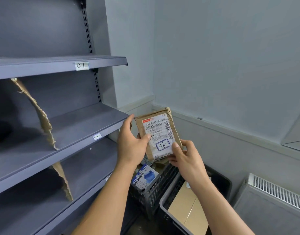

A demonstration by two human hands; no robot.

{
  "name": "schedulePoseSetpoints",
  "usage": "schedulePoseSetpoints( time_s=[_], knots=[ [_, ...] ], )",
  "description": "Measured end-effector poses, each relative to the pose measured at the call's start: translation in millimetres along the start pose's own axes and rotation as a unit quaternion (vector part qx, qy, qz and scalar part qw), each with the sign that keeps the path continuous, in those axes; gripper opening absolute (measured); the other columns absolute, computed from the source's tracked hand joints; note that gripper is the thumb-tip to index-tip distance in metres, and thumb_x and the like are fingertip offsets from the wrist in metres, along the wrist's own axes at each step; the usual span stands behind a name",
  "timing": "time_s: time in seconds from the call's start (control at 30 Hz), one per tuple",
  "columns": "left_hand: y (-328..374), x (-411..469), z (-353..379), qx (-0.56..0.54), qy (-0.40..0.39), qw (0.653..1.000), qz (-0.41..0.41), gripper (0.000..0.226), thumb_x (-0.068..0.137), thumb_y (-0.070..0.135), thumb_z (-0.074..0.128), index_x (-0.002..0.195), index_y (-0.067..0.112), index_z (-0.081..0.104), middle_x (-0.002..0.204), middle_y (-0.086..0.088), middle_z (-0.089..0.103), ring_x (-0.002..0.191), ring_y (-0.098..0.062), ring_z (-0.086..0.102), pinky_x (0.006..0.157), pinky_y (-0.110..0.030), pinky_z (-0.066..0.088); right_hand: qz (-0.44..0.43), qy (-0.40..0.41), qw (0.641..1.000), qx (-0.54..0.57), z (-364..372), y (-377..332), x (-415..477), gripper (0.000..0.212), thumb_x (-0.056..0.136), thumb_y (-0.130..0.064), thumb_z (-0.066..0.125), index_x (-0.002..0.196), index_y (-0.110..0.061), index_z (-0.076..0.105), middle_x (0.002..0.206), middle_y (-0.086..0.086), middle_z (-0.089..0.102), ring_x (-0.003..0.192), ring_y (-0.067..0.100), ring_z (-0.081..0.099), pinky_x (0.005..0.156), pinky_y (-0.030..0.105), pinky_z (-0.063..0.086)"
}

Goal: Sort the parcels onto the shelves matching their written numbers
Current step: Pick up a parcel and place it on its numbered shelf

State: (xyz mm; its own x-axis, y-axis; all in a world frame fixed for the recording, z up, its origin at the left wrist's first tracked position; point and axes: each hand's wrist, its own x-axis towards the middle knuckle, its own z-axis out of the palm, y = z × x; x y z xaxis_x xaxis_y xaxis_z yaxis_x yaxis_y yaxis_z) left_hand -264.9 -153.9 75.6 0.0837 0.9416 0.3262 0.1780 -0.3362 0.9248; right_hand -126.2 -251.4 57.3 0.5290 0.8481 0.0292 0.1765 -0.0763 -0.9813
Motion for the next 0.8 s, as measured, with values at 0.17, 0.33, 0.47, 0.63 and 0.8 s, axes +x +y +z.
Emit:
schedulePoseSetpoints(
  time_s=[0.17, 0.33, 0.47, 0.63, 0.8],
  knots=[
    [-1.2, -17.8, 6.2, -0.089, 0.012, 0.996, -0.024, 0.055, 0.079, 0.01, 0.081, 0.127, 0.022, 0.058, 0.121, 0.01, 0.067, 0.109, 0.001, 0.063, 0.093, -0.028, 0.055, 0.033, 0.009, 0.994, 0.104, 9.2, 0.5, -8.3, 0.021, 0.103, -0.035, 0.05, 0.115, -0.017, 0.053, 0.104, 0.003, 0.074, 0.087, 0.014, 0.075, 0.084, 0.036, 0.061],
    [3.1, -40.1, 5.7, -0.083, -0.06, 0.995, -0.013, 0.061, 0.083, 0.005, 0.076, 0.131, 0.036, 0.057, 0.11, 0.026, 0.069, 0.101, 0.012, 0.063, 0.079, -0.01, 0.052, 0.038, 0.001, 0.987, 0.159, 8.0, -4.7, -9.6, 0.022, 0.104, -0.035, 0.05, 0.114, -0.016, 0.054, 0.099, 0.006, 0.076, 0.085, 0.018, 0.075, 0.082, 0.037, 0.062],
    [3.5, -47.9, 7.4, -0.068, -0.063, 0.996, -0.01, 0.071, 0.084, 0.002, 0.074, 0.138, 0.043, 0.052, 0.116, 0.024, 0.068, 0.11, 0.007, 0.061, 0.09, -0.018, 0.05, 0.004, -0.013, 0.999, 0.049, -2.2, -4.7, -7.2, 0.021, 0.099, -0.044, 0.055, 0.111, -0.027, 0.055, 0.093, 0.0, 0.075, 0.077, 0.013, 0.074, 0.077, 0.036, 0.062],
    [5.8, -60.8, 13.1, -0.072, 0.008, 0.997, -0.024, 0.074, 0.081, 0.005, 0.078, 0.138, 0.044, 0.05, 0.12, 0.027, 0.065, 0.115, 0.01, 0.056, 0.091, -0.015, 0.046, -0.062, -0.044, 0.997, -0.034, -16.2, -5.1, -2.4, 0.014, 0.096, -0.049, 0.058, 0.107, -0.04, 0.054, 0.105, -0.014, 0.068, 0.091, 0.002, 0.066, 0.077, 0.027, 0.056],
    [14.9, -83.1, 18.3, -0.064, 0.076, 0.994, -0.051, 0.067, 0.08, 0.005, 0.079, 0.124, 0.047, 0.052, 0.108, 0.033, 0.066, 0.105, 0.015, 0.058, 0.08, -0.008, 0.046, -0.078, -0.112, 0.989, -0.047, -24.0, -2.4, 0.9, 0.032, 0.096, -0.047, 0.06, 0.124, -0.036, 0.05, 0.12, -0.019, 0.065, 0.108, -0.001, 0.062, 0.09, 0.027, 0.053]
  ],
)
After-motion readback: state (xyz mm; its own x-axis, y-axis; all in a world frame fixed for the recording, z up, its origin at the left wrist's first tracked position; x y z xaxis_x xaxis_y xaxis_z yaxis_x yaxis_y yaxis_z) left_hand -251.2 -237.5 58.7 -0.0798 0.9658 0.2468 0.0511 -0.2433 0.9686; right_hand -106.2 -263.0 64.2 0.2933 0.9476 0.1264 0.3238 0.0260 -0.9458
